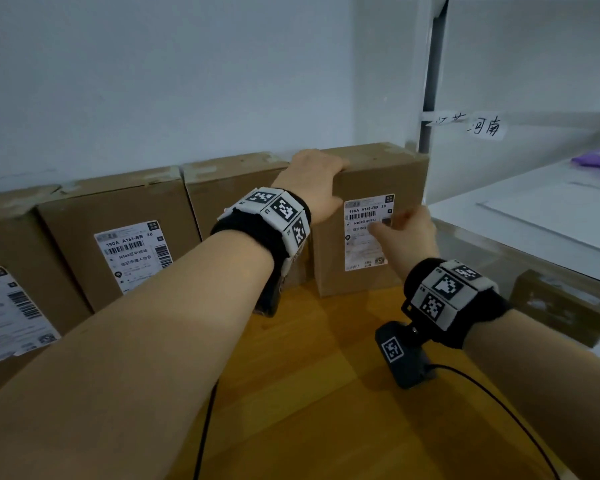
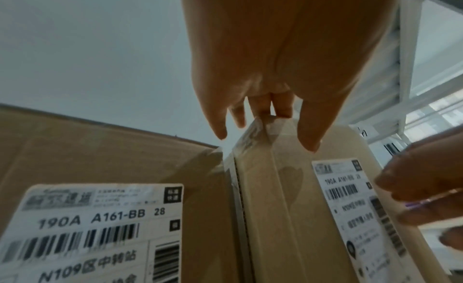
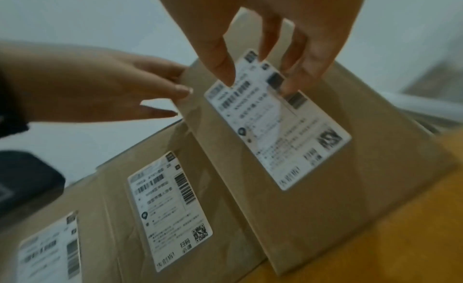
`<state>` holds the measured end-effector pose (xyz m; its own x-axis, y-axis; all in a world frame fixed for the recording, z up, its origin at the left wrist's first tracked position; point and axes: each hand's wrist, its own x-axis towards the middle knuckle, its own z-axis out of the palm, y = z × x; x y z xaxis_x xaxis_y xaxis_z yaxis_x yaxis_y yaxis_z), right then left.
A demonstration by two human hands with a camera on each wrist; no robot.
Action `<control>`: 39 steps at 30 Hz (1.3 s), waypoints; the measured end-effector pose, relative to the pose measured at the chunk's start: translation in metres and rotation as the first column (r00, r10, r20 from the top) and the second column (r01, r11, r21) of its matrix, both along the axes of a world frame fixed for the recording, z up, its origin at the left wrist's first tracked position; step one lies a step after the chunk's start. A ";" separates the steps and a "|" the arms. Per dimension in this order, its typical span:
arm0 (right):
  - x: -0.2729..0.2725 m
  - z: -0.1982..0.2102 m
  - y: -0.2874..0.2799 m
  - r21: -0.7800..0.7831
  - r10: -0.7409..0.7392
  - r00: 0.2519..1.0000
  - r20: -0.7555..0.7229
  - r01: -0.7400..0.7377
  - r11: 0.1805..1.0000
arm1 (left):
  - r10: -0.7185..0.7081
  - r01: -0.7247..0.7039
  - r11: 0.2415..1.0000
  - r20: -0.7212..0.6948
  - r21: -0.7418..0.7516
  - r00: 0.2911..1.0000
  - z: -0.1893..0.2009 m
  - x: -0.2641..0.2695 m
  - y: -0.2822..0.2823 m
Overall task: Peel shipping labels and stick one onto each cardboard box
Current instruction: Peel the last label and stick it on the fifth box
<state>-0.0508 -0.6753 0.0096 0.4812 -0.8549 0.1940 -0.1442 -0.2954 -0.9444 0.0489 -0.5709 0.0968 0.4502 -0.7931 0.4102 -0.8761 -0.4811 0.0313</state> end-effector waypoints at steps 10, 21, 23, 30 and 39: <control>0.009 0.042 0.028 -0.331 -0.022 0.982 -0.189 -0.042 0.943 | 0.298 -0.288 0.954 0.131 -0.087 0.946 0.001 0.022 0.044; 0.048 0.041 0.024 -0.288 0.000 0.992 -0.122 -0.036 0.957 | 0.328 -0.329 0.944 0.210 -0.032 0.921 -0.010 0.036 0.060; 0.059 0.041 0.022 -0.287 0.005 0.992 -0.126 -0.041 0.957 | 0.326 -0.326 0.945 0.212 -0.035 0.921 -0.010 0.036 0.060; 0.090 0.046 0.017 -0.279 -0.001 0.989 -0.146 -0.040 0.959 | 0.325 -0.323 0.945 0.228 -0.046 0.918 -0.012 0.042 0.060; 0.094 0.050 0.015 -0.279 0.006 0.983 -0.185 -0.059 0.958 | 0.323 -0.328 0.944 0.234 -0.018 0.917 -0.013 0.040 0.061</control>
<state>0.0435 -0.6599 0.0596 0.5571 -0.7610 0.3325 -0.2904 -0.5536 -0.7805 0.0889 -0.5100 0.0838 0.5804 -0.6285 0.5179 -0.6527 -0.7393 -0.1657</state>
